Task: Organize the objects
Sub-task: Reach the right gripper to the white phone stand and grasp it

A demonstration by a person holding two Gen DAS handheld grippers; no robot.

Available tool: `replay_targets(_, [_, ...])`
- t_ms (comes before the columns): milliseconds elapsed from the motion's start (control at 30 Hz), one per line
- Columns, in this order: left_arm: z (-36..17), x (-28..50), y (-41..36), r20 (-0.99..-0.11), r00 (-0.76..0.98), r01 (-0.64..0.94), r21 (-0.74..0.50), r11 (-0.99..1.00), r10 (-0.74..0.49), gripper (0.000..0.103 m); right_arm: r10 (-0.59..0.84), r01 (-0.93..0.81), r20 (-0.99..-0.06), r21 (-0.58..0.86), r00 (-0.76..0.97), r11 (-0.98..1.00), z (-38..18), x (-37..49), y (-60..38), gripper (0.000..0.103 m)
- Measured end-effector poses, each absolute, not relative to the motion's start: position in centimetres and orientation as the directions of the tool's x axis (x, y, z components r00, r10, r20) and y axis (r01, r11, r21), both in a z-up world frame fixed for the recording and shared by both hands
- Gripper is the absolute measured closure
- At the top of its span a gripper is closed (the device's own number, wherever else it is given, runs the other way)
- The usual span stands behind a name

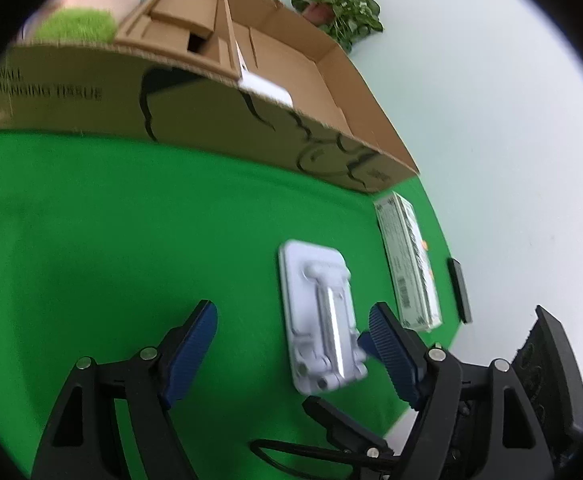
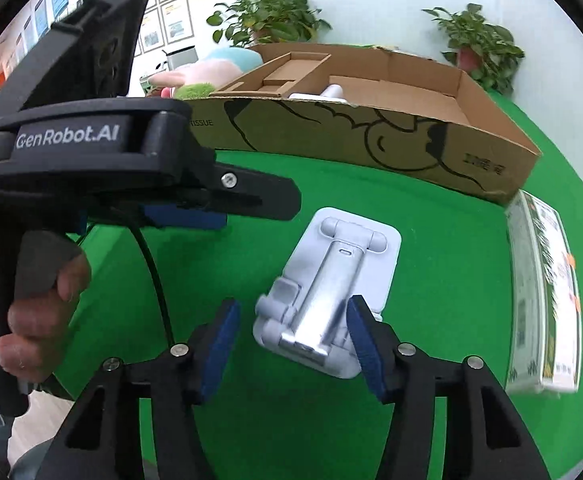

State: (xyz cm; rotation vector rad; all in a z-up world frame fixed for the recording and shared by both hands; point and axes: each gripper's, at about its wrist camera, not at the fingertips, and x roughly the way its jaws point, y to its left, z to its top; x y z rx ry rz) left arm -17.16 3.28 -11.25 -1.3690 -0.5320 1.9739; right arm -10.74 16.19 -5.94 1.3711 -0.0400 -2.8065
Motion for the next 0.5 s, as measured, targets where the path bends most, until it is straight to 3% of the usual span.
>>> replay_targets(33, [-11.4,-16.8,3.4,-0.648,-0.208,-0.291,-0.674,-0.679,0.733,0.026,-0.016,-0.007,-0.783,0.025,-0.621,-1.0,-6.0,-10.4,16.2,0.027])
replay_targets(67, [-11.6,-16.6,3.6,-0.638,-0.185,-0.289,-0.692,-0.662,0.748,0.026,-0.005,-0.019,-0.779,0.022,-0.627,-1.0,-6.1,-10.0,16.4,0.021])
replay_targets(267, [-12.5,-16.7,5.2,-0.609,-0.11,-0.285,-0.738,-0.612,0.786,0.026,-0.02,-0.036,-0.796,0.052,-0.605,-0.998,-6.8,-9.7,17.1,0.022])
replay_targets(367, [-12.7,-16.9,5.6,-0.605,-0.097,-0.28,-0.745,-0.605,0.79,0.031,-0.004,-0.067,-0.803,0.055,-0.595,-0.996,-7.0,-10.3,17.3,0.035])
replay_targets(500, [-12.9,-16.4,6.0,-0.582,-0.067,-0.276,-0.769,-0.576,0.81,0.036,0.001,-0.089,-0.797,0.067,-0.604,-0.994,-7.2,-10.3,17.5,0.038])
